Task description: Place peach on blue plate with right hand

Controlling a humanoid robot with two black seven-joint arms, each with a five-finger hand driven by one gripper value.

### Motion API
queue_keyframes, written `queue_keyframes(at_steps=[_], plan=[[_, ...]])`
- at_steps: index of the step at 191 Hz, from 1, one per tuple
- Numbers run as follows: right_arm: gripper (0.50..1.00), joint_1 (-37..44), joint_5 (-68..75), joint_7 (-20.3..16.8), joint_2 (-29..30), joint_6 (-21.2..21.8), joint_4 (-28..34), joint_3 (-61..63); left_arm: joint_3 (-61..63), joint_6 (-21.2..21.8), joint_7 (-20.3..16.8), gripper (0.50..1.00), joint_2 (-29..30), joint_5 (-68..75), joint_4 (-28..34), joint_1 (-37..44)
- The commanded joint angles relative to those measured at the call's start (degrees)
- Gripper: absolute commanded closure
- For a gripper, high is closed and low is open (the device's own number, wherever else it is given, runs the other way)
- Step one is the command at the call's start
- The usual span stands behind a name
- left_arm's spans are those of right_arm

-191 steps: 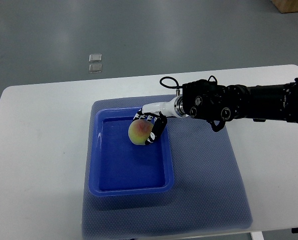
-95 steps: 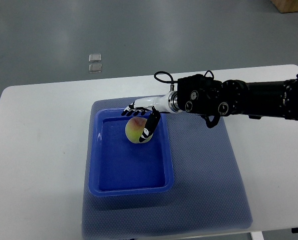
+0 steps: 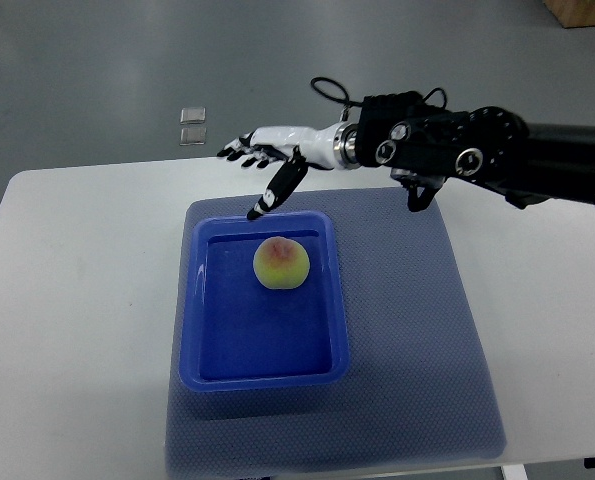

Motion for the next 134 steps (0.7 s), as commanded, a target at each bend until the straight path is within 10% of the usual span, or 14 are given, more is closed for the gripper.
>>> queue_keyframes(at_steps=[1, 63, 134], plan=[[0.562, -8.7, 2.5, 0.6, -7.3, -0.2, -0.7, 15.6, 0.1, 0.0, 0.1, 0.5, 0.0, 0.0, -0.3, 0.0], [0.562, -36.9, 11.5, 8.3, -2.7, 1.3, -9.8, 59.3, 0.1, 0.0, 0.1, 0.5, 0.0, 0.0, -0.6, 0.0], [0.562, -40.5, 11.9, 13.1, 2.6, 7.5, -16.8, 70.3, 0.3, 0.0, 0.1, 0.5, 0.0, 0.1, -0.8, -0.1]])
